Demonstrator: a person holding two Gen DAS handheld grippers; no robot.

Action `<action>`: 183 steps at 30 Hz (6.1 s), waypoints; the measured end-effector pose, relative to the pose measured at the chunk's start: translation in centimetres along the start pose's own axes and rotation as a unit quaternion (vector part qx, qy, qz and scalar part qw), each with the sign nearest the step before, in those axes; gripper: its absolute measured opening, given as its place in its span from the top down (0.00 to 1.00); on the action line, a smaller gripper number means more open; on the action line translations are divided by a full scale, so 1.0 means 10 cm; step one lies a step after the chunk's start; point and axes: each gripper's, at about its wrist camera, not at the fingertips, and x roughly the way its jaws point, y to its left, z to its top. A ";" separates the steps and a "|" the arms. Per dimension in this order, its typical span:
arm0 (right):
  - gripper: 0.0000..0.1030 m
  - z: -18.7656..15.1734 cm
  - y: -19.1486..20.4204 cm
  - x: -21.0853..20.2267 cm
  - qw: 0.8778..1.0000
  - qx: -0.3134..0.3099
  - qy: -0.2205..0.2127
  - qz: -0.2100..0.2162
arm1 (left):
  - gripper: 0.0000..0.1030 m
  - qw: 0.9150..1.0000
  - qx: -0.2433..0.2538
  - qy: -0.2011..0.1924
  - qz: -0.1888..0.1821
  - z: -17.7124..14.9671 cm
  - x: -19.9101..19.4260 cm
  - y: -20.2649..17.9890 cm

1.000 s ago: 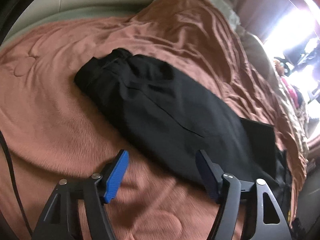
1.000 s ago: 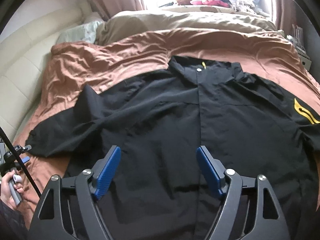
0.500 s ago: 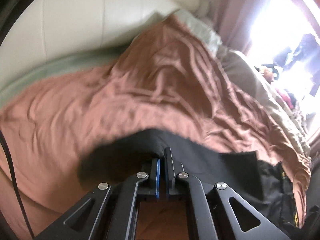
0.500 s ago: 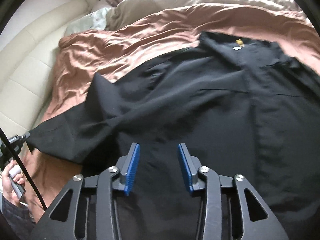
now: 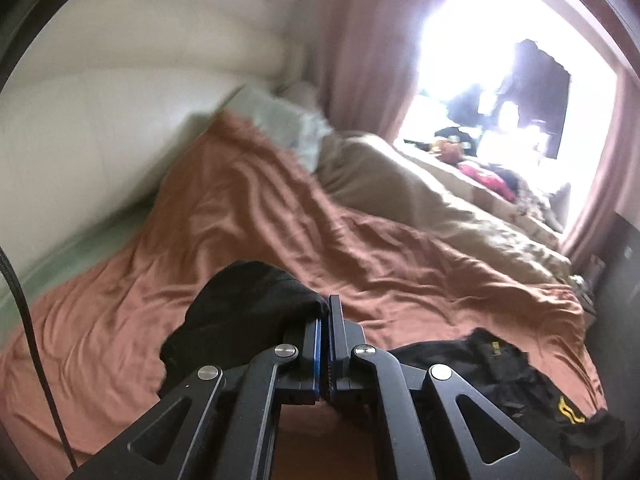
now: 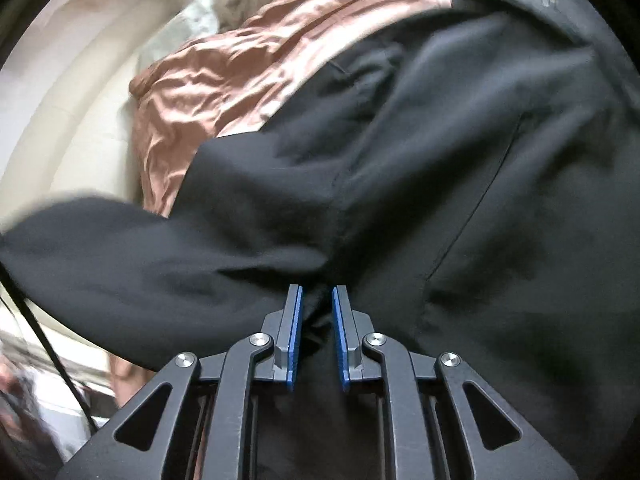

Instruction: Fold large clothes

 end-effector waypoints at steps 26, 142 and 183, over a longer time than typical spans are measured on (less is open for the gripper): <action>0.33 -0.82 -0.34 -2.34 0.979 0.036 -0.160 -0.121 | 0.98 0.970 0.114 0.037 -0.211 -0.30 -0.18 -2.77; 0.31 -0.24 -1.40 -1.88 0.900 -0.002 -0.091 -0.426 | 0.81 0.967 -0.034 0.250 -0.019 -2.60 1.07 -0.92; 0.65 -0.45 -2.74 -2.63 0.943 0.215 -0.183 -0.178 | 0.57 0.975 -0.052 0.217 -0.012 -2.43 0.83 -1.01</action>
